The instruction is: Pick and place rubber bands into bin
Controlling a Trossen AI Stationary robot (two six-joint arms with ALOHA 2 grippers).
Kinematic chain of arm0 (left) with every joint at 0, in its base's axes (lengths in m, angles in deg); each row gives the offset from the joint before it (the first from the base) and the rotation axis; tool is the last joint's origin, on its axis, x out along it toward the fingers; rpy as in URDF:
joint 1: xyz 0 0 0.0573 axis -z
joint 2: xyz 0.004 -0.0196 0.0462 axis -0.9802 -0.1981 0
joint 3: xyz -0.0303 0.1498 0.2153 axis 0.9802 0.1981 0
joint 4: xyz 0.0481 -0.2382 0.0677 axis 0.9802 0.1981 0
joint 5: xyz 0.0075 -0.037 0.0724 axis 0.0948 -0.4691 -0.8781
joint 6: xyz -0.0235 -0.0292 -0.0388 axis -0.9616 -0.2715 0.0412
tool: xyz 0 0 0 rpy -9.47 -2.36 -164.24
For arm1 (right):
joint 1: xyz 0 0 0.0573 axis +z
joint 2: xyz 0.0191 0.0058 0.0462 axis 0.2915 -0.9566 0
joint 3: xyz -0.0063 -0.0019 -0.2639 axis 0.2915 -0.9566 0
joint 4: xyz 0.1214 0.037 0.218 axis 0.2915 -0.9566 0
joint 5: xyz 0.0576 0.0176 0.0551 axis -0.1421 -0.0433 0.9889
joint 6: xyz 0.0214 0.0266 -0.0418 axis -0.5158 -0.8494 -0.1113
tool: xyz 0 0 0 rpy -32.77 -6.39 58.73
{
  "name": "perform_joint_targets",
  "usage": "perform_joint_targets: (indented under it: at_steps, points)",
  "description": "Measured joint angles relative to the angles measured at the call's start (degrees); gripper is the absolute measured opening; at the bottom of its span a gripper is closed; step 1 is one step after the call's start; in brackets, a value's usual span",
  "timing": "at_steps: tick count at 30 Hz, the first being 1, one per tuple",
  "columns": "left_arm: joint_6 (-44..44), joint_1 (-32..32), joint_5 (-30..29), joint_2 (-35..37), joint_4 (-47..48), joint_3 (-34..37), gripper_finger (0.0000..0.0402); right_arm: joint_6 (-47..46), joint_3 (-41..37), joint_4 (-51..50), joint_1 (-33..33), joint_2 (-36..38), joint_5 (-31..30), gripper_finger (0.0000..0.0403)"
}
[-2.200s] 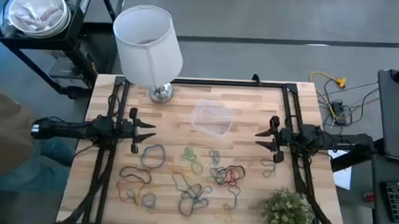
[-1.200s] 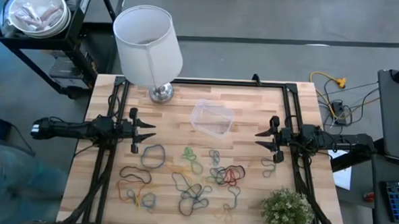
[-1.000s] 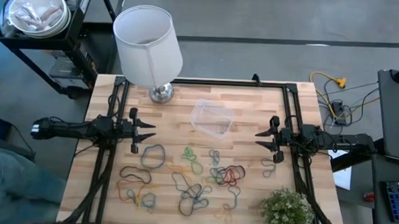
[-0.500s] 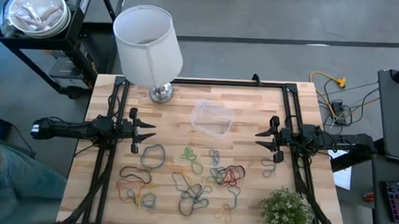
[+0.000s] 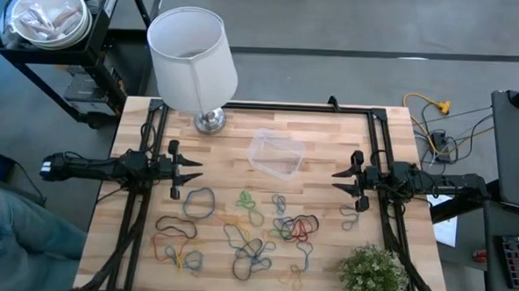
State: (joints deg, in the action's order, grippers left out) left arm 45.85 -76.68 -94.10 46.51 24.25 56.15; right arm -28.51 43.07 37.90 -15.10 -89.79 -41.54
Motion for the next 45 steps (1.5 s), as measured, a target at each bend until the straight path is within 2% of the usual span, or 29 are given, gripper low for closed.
perform_joint_targets:
  at_steps: [9, 14, 18, 26, 30, 33, 38, 45]
  points:
    - [0.00, 0.00, 0.00, 0.00, -0.01, 0.00, 0.0118, -0.04, 0.01, 0.21, 0.01, -0.01, 0.00, 0.0128]
    - [0.00, 0.00, -0.07, 0.00, -0.42, 0.00, 0.0118, -2.32, 0.00, 4.46, 0.02, -0.02, 0.04, 0.0128]
    - [-0.04, -0.02, -0.07, 0.04, -3.96, 0.00, 0.0118, -11.73, 0.04, 8.27, 0.02, -0.01, 0.04, 0.0128]
    - [-0.02, 0.02, -0.05, 0.13, -10.96, 0.00, 0.0118, -8.80, 0.04, 9.26, 0.02, -0.01, 0.04, 0.0128]
    - [0.00, 0.02, -0.31, 0.03, -16.87, 0.00, 0.0118, -17.27, 0.04, 9.70, 0.02, -0.02, 0.07, 0.0128]
    - [0.26, -0.01, -0.31, 0.13, -20.70, 0.00, 0.0118, -19.41, 0.04, 9.81, 0.02, -0.04, 0.13, 0.0128]
    - [4.47, -0.02, -0.31, -0.46, -21.93, 0.00, 0.0118, -17.20, 0.02, 14.16, 0.02, -0.81, 0.48, 0.0128]
    - [6.21, -0.02, -0.28, -3.28, -22.00, 0.00, 0.0118, -3.52, 0.04, 30.08, 0.02, -8.39, 2.35, 0.0128]
